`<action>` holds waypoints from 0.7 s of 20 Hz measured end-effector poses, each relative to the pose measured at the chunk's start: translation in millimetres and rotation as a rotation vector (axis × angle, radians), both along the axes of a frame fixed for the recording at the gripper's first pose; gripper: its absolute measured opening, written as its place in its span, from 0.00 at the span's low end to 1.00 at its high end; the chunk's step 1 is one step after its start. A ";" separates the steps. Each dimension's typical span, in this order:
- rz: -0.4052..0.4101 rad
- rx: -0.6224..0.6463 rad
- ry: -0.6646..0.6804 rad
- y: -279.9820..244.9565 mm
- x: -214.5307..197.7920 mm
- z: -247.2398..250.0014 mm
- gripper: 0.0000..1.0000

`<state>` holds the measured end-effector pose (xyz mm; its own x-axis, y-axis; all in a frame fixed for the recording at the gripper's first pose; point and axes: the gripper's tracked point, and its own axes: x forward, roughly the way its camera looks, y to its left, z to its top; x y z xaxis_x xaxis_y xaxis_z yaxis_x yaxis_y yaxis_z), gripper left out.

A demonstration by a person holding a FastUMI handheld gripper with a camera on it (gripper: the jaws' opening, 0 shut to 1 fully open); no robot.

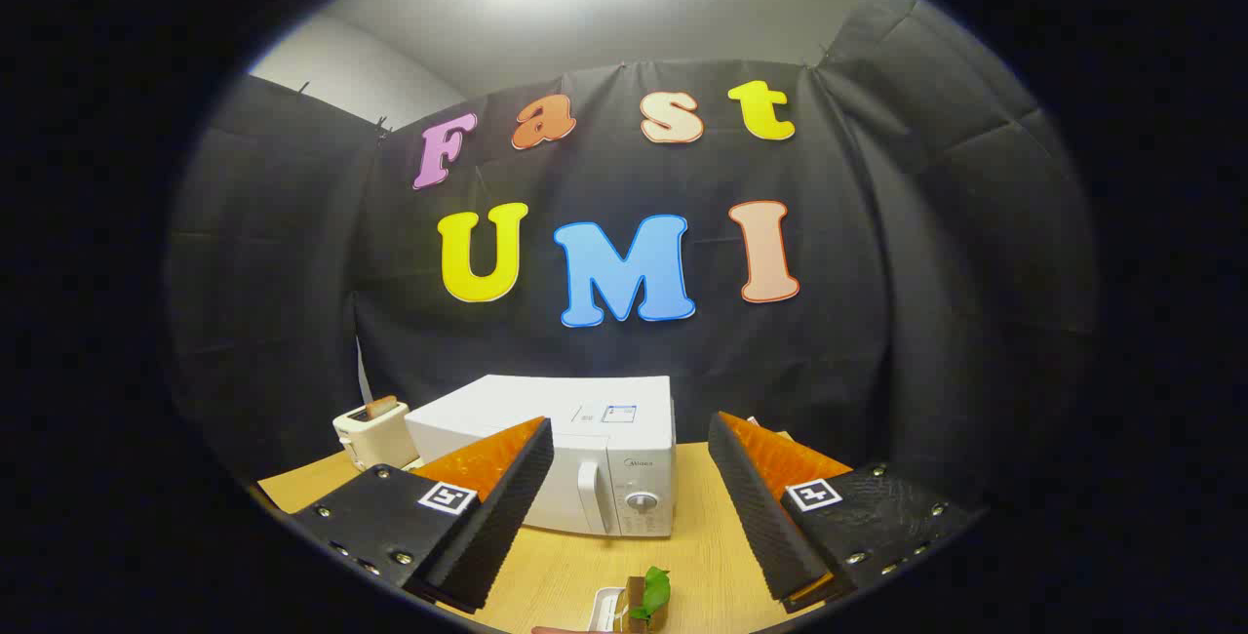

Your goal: Open the microwave, put the food inside, and close the microwave door.

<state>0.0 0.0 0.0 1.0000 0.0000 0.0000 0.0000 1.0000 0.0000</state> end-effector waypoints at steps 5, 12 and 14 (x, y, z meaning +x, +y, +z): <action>0.001 -0.004 0.000 0.3 -0.2 -0.4 0.99; -0.003 0.004 0.005 0.4 0.4 -2.9 0.99; -0.002 0.008 0.004 1.2 1.1 -3.4 0.99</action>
